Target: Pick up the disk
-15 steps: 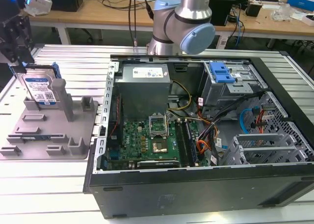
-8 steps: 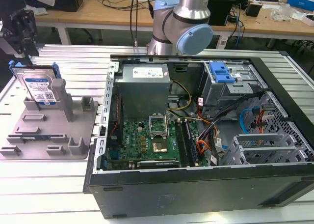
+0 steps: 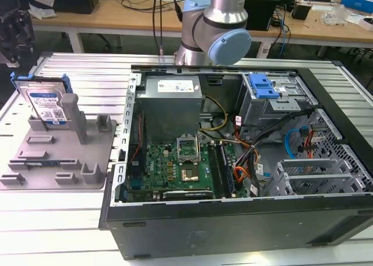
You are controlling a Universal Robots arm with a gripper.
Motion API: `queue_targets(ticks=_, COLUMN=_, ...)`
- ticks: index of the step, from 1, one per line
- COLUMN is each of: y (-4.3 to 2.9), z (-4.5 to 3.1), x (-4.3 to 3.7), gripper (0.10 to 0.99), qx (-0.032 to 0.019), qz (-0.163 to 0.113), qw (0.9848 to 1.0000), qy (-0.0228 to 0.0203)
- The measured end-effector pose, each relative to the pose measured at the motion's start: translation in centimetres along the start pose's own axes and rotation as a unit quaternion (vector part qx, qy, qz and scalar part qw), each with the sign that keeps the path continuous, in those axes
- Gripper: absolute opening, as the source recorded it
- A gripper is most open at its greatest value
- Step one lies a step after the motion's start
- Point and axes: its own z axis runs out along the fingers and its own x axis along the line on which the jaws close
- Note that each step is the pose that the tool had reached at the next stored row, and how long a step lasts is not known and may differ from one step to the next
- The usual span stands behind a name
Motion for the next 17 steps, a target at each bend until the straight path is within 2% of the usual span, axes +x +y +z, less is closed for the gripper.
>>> queue_targets(ticks=11, y=0.00, z=0.75, x=0.18, gripper=0.482, qx=0.0005, qz=-0.012, qw=0.9999, qy=0.0009)
queue_targets(ticks=17, y=0.01, z=1.41, x=0.20, gripper=0.482, qx=0.0006, qz=-0.019, qw=0.9998, qy=0.0009)
